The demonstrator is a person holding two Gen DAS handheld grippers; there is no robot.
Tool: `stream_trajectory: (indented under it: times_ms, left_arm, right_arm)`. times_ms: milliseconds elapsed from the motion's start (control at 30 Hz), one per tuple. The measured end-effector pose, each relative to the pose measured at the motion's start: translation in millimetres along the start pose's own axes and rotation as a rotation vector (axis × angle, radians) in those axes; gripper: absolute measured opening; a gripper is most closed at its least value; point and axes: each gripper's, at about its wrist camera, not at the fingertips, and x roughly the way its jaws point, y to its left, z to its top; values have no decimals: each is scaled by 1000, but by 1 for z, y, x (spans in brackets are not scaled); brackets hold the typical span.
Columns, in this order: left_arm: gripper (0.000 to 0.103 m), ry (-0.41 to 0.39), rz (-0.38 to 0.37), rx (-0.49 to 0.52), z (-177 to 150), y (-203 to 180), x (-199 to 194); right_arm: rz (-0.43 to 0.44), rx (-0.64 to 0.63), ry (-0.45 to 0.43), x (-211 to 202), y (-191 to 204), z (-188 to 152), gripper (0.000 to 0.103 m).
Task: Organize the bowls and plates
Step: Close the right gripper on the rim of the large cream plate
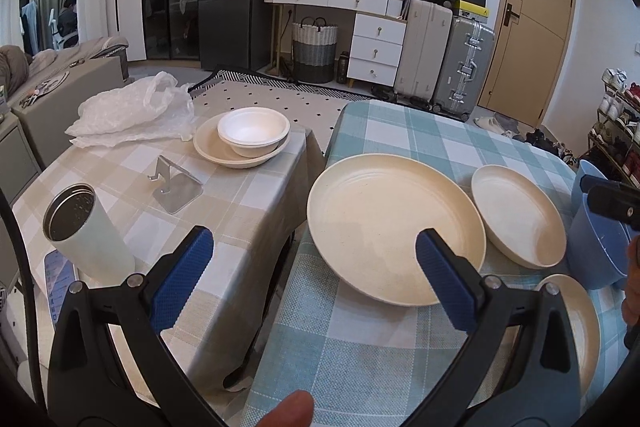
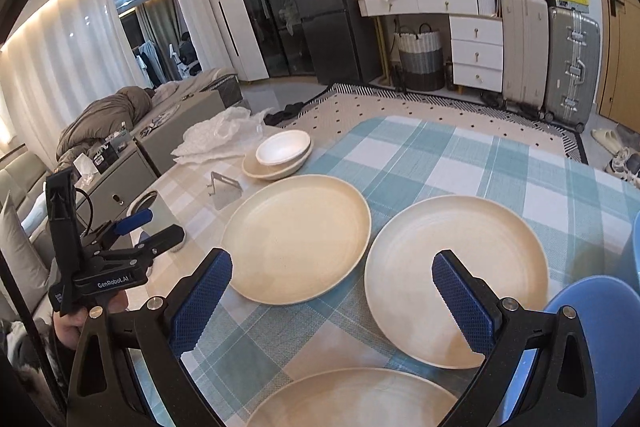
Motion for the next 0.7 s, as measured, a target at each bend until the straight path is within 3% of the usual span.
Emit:
stream_trajectory:
  times_ms: [233, 367, 567, 700]
  left_arm:
    - [101, 64, 12, -3, 3, 2, 32]
    - [101, 89, 38, 32, 4, -2, 49]
    - [100, 137, -2, 30, 4, -3, 70]
    - [93, 170, -18, 11, 2, -2, 85]
  right_arm:
    - [12, 26, 73, 36, 1, -8, 99]
    - [24, 33, 115, 53, 2, -12, 90]
    - [27, 56, 180, 78, 0, -19, 81]
    - [36, 72, 229, 93, 1, -23, 71]
